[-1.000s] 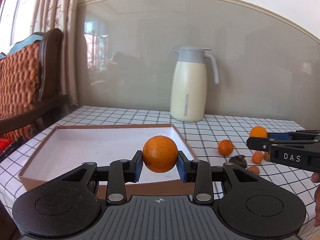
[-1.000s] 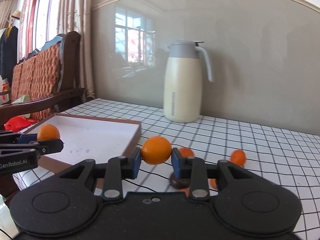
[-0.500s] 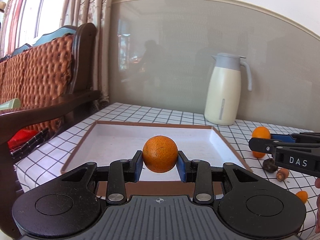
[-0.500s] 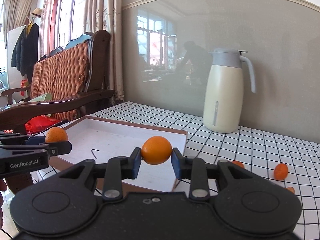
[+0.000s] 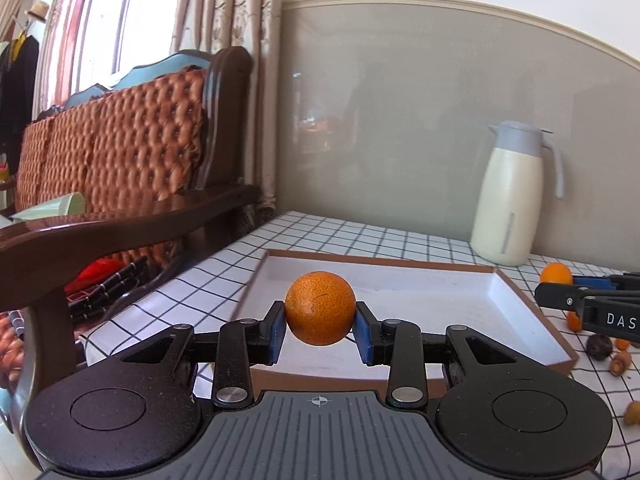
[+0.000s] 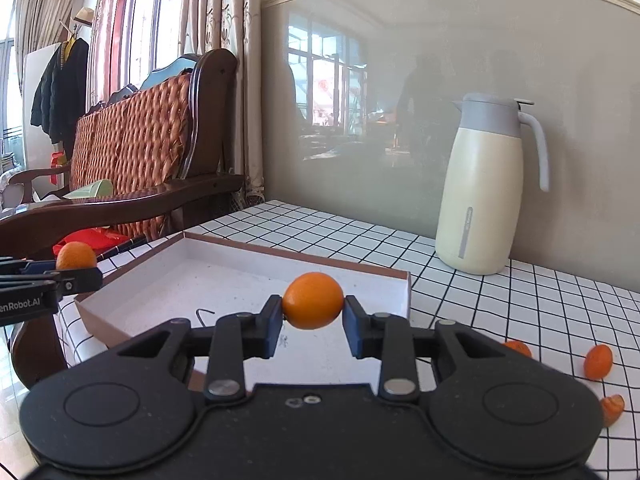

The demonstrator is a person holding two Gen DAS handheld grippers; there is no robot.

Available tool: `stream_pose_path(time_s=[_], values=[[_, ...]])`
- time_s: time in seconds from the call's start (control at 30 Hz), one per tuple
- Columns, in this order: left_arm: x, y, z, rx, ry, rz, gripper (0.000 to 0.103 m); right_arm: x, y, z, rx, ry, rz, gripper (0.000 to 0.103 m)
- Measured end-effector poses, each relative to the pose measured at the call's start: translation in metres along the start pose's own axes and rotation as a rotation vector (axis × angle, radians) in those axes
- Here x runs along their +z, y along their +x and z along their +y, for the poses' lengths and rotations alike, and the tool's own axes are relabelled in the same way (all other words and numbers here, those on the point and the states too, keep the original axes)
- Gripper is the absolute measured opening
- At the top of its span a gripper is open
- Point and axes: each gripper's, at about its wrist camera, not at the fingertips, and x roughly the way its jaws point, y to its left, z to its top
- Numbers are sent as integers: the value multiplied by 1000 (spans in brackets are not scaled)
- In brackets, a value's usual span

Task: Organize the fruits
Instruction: 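Carry both oranges over the cardboard box and open both tools to drop them, then move both open tools back from the box toward the fruit pile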

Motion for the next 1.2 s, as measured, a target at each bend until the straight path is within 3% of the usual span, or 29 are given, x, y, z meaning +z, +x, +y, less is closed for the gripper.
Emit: stream_pose_path(time_s=[0.57,0.6,0.63,0.67,0.7,0.73,0.83,1.2], values=[[6,66,21,42,-25,67,36,15,77,-7,0,43,90,25],[5,70,20,48,-19,81,37,15,83,-7,-4,34,118,29],[4,73,19,56,-13,96,38,15,86,-7,-12,24,137,47],[2,72,18,66,-15,89,55,15,86,-6,-36,19,124,64],[1,69,17,76,-18,69,89,13,81,-6,-69,17,88,92],[1,64,17,88,-12,37,98,12,76,-6,-91,7,53,92],[4,55,17,119,5,-14,101,12,72,-7,-113,-13,30,94],[-2,51,23,123,-20,9,103,8,66,-12,-126,22,31,97]])
